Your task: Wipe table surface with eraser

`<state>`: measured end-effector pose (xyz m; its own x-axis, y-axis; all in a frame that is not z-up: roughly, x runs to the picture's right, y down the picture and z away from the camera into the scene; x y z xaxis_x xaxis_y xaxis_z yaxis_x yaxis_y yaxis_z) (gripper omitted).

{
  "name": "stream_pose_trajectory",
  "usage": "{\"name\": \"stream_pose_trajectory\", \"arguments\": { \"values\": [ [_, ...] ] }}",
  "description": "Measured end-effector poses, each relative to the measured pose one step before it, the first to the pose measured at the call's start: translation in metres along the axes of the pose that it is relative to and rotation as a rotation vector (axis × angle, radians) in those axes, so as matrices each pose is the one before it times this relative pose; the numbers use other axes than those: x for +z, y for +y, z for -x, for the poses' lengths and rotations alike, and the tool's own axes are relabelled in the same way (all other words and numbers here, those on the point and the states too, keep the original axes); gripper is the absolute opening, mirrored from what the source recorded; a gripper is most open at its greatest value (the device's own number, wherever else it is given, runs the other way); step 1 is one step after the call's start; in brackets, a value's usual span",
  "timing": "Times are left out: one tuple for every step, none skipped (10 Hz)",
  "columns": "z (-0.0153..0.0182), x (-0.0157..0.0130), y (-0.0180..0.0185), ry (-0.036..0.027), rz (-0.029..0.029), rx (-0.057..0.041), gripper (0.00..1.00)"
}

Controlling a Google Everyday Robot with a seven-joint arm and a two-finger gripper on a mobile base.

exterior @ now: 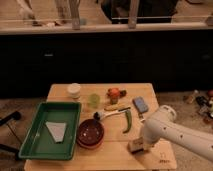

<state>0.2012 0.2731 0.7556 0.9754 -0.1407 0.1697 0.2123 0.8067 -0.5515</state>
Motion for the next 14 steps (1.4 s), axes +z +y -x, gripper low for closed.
{"name": "stream_pose_trajectory", "arguments": {
  "values": [
    [0.00719,-0.00065,-0.00258,-0.00588,-0.00398,-0.01540,0.00],
    [0.01236,-0.00048,-0.00434,-0.01798,-0.00097,-0.03325,0.00],
    [0.00608,0.00009,-0.00048,-0.01211,0.00468,-0.02269,0.00],
    [0.00365,0.00035,0.00107,-0.00702,0.00534,-0.01834,0.00],
    [0.00759,0.00350,0.00535,0.00052,0.01793,-0.03975,0.00],
    [0.00770,0.00374,0.00496,-0.00121,0.01396,-0.03165,0.00],
    [0.00116,0.00303,0.00634,0.00915,0.01801,-0.02015,0.00],
    [0.00047,0.00553,0.01023,0.00954,0.02678,-0.01524,0.00],
    [-0.00170,0.00616,0.00844,0.01378,0.02270,-0.00457,0.00],
    [-0.00559,0.00303,0.00546,0.01569,0.01116,0.00971,0.00],
    [-0.01310,0.00145,0.00483,0.01748,0.00872,0.02372,0.00],
    [-0.00102,-0.00079,0.00149,0.00173,0.00242,0.00214,0.00],
    [-0.00008,-0.00113,0.00061,0.00006,0.00226,0.00107,0.00],
    [-0.00080,0.00016,0.00084,0.00042,0.00147,0.00061,0.00]
  ]
}}
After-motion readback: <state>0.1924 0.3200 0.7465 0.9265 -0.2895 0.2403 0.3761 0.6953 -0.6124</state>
